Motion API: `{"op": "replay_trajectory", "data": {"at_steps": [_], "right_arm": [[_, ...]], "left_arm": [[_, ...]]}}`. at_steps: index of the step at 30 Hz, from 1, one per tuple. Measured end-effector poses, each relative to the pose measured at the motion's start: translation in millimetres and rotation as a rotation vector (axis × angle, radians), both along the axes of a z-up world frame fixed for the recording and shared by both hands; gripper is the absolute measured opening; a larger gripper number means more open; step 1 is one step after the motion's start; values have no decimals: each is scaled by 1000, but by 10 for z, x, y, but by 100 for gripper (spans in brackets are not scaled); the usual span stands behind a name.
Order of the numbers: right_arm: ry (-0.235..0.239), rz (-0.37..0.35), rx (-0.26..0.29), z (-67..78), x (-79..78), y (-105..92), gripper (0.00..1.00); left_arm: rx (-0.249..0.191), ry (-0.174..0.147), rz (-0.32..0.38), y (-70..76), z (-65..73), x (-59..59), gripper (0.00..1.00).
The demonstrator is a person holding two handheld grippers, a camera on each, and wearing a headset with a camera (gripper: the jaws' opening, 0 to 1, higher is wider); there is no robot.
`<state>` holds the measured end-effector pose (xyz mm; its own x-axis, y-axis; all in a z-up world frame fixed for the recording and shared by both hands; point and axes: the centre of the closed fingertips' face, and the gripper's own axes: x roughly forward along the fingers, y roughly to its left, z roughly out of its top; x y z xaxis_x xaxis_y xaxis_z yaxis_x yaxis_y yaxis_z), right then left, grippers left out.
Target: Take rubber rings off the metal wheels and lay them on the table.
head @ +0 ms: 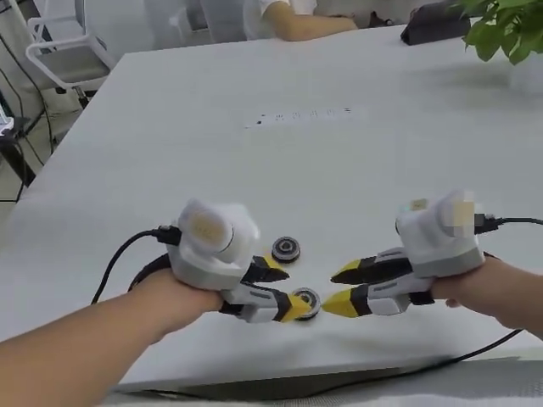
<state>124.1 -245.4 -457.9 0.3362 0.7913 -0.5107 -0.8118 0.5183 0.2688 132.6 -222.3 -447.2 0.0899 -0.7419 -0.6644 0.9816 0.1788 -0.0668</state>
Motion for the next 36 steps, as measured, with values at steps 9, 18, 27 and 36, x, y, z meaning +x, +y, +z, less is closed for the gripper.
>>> {"op": "replay_trajectory", "data": {"at_steps": [9,18,27,36], "right_arm": [[8,8,-3,-31,-5,10,30],[10,5,-2,-39,6,10,30],[10,12,-3,-52,11,30,29],[-16,60,-28,-94,-8,112,30]], "left_arm": [[23,0,-22,-46,-104,-22,20],[38,-29,-49,-84,-148,-51,13],[44,-70,-45,-77,-147,-8,7],[32,-74,-26,-71,-136,-7,7]]}}
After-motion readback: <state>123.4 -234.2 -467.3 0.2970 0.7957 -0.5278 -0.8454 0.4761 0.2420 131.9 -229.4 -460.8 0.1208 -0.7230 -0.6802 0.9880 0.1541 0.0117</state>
